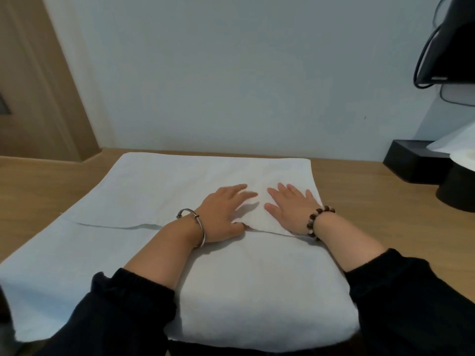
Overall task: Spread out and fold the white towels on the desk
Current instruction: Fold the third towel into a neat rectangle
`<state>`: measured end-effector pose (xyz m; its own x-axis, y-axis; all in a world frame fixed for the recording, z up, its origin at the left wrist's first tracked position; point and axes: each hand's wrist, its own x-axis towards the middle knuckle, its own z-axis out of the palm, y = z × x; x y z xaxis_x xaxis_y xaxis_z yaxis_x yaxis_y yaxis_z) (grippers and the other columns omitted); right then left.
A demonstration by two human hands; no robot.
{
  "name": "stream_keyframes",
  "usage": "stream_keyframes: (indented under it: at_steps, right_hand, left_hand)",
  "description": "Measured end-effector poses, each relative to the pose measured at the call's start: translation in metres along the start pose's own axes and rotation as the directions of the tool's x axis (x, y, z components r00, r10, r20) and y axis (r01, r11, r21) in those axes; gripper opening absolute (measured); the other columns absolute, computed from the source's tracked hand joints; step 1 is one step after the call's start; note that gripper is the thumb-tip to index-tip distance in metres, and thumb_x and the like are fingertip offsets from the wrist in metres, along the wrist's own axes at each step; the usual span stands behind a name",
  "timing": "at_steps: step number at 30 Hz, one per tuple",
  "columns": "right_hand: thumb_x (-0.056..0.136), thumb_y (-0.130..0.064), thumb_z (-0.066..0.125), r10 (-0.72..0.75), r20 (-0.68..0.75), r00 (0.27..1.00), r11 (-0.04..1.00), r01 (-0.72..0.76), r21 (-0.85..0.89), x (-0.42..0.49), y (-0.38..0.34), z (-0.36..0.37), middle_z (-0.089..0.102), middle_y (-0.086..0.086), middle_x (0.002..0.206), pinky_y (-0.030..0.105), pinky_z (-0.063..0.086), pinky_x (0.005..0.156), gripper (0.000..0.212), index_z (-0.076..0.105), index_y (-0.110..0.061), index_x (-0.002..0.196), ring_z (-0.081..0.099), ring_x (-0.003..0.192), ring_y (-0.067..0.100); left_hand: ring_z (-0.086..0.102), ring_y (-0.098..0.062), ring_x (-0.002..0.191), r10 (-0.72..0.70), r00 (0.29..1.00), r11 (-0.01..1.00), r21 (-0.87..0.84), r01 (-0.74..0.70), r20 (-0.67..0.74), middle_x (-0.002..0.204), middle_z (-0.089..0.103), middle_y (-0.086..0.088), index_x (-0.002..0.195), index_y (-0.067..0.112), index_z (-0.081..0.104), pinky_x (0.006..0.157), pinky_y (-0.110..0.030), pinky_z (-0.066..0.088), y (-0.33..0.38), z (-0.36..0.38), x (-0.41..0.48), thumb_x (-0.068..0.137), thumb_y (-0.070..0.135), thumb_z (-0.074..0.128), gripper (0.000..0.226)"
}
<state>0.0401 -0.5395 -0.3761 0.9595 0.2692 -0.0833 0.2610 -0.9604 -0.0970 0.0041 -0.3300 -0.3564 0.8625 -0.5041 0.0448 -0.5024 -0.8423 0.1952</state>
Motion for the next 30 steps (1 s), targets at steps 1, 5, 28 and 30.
stream_keyframes:
  at_steps: [1,5,28,30]
  right_hand:
    - [0.097,-0.056,0.012,0.012,0.02,1.0,1.0,-0.011,-0.025,0.003,0.0,0.004,-0.008,-0.002,0.16,0.049,-0.002,0.115,0.062,0.002,-0.03,0.151,-0.007,0.146,0.018]
    - [0.096,-0.057,0.009,0.033,0.006,0.999,0.998,-0.033,-0.05,0.004,0.003,0.005,-0.009,-0.005,0.159,0.051,-0.002,0.115,0.061,0.001,-0.032,0.151,-0.007,0.146,0.016]
    - [0.074,-0.08,0.006,-0.173,0.108,0.979,0.978,0.183,-0.1,0.016,-0.033,-0.005,-0.012,-0.011,0.158,0.057,0.002,0.113,0.087,-0.004,-0.038,0.149,-0.01,0.146,0.014]
    - [0.067,-0.084,0.002,-0.197,0.109,0.974,0.973,0.208,-0.104,0.035,-0.021,-0.01,-0.011,-0.012,0.158,0.054,0.001,0.114,0.094,-0.003,-0.039,0.149,-0.009,0.145,0.011]
  left_hand:
    - [0.011,-0.014,0.143,0.002,0.998,0.995,0.096,-0.008,0.064,0.158,0.009,0.007,0.148,0.036,0.019,0.115,-0.039,0.015,-0.003,0.002,-0.001,0.082,0.042,0.037,0.068]
    - [-0.005,-0.01,0.145,0.041,0.989,0.971,0.229,-0.073,0.144,0.157,-0.007,0.016,0.147,0.044,0.001,0.116,-0.048,0.005,-0.03,0.003,-0.014,0.101,0.036,0.025,0.052]
    - [-0.007,-0.018,0.146,-0.358,0.934,0.921,0.167,0.351,0.015,0.158,-0.005,0.012,0.144,0.051,0.0,0.111,-0.061,0.001,-0.111,-0.004,-0.051,0.064,0.086,-0.002,0.088]
    - [-0.006,-0.019,0.146,-0.39,0.921,0.909,0.161,0.384,0.008,0.158,-0.004,0.012,0.144,0.051,0.001,0.11,-0.062,0.001,-0.108,-0.001,-0.034,0.066,0.086,-0.002,0.086]
